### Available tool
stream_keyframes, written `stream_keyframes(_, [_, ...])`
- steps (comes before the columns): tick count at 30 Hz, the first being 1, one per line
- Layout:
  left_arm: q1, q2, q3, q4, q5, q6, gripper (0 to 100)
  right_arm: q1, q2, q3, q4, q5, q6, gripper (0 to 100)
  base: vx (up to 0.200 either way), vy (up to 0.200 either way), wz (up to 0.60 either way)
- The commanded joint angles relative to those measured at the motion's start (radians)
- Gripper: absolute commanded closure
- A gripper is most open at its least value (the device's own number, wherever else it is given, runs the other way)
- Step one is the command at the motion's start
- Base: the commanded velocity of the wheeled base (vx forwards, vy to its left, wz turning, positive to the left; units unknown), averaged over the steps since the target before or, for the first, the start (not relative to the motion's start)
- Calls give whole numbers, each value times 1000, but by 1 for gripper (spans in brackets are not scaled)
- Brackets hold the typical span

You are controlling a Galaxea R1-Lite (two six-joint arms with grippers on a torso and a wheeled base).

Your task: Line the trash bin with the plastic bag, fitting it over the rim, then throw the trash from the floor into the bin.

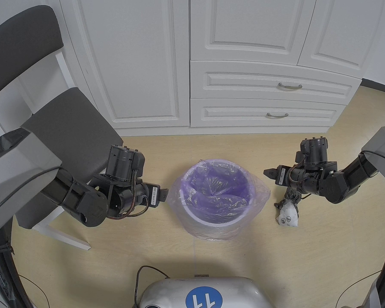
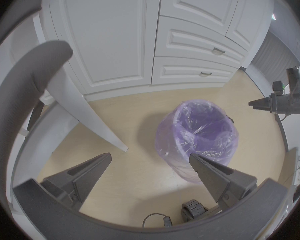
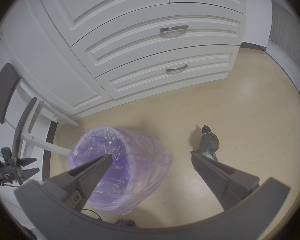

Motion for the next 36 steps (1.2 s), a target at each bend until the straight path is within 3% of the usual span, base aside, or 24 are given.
stream_keyframes(1, [-12,-79,64,-44,1,-2,0,28,-35,23,0,0,-1,0,0,0,0])
stream_keyframes(9, [-33,-154,134,-63,-1,-26,0,56,-57,43,0,-2,-1,0,0,0,0])
stream_keyframes(19, [-55,-234,268,-190,-7,-63,0,57,-75,46,0,-2,-1,0,0,0,0])
stream_keyframes(32, [-68,-228,272,-264,-1,-85,0,57,-75,43,6,-2,-9,0,0,0,0])
stream_keyframes(36, [-68,-234,266,-264,-1,-83,0,67,-121,41,82,-12,-7,0,0,0,0])
